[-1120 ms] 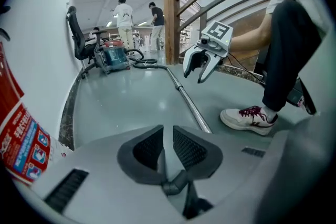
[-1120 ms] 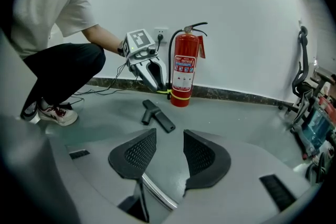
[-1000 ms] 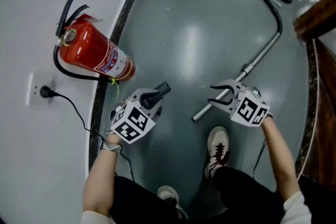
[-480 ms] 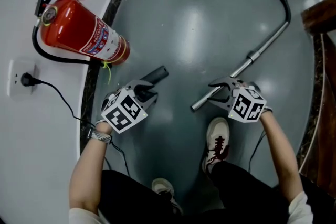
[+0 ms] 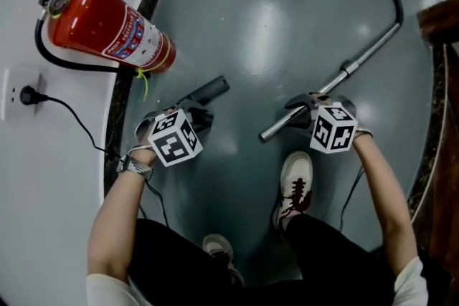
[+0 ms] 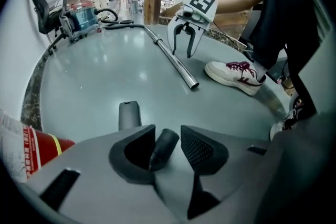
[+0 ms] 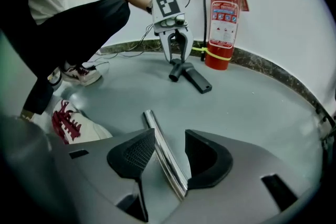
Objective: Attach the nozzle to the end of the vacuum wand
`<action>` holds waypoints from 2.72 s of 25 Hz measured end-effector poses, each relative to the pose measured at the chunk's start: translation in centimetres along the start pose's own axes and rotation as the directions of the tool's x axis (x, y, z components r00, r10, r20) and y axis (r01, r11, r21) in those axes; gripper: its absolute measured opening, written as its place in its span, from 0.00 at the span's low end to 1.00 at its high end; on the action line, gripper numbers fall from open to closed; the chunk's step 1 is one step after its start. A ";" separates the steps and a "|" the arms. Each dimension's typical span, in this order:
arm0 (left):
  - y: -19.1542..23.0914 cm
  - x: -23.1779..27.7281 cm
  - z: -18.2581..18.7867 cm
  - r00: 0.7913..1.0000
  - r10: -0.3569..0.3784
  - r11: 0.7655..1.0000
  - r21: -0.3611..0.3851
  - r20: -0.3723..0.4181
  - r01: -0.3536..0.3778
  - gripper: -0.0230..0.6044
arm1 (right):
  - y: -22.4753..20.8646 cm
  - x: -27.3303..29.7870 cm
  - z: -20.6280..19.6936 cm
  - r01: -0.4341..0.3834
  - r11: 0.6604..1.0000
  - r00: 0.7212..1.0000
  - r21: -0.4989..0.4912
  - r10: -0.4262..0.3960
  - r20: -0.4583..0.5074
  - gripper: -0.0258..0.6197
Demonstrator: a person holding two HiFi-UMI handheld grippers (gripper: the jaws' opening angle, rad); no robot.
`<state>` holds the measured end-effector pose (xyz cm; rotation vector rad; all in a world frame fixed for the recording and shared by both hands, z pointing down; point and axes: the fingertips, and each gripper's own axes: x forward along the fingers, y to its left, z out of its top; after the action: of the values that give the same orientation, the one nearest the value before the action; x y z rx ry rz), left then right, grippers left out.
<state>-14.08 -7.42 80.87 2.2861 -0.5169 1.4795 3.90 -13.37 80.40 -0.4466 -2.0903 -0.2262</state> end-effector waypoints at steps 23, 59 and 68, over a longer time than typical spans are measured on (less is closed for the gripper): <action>-0.1 4.4 -4.1 0.940 0.001 0.931 0.343 -0.340 0.123 0.34 | 1.4 4.1 -6.0 -0.238 0.939 0.925 -0.249 0.141 -0.352 0.34; -1.0 3.2 -0.8 0.988 -0.085 0.995 -0.057 -0.127 0.079 0.30 | -2.1 3.1 -1.9 -0.053 0.955 0.969 -0.291 -0.022 -0.248 0.31; -0.9 3.2 1.3 0.998 -0.053 0.984 -0.170 -0.043 0.045 0.30 | -4.2 2.6 0.9 0.053 0.953 0.977 -0.299 -0.111 -0.181 0.30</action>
<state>-11.43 -7.58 83.19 2.1139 -0.5466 1.4062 0.29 -16.32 82.24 -0.4925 -1.8883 -0.6119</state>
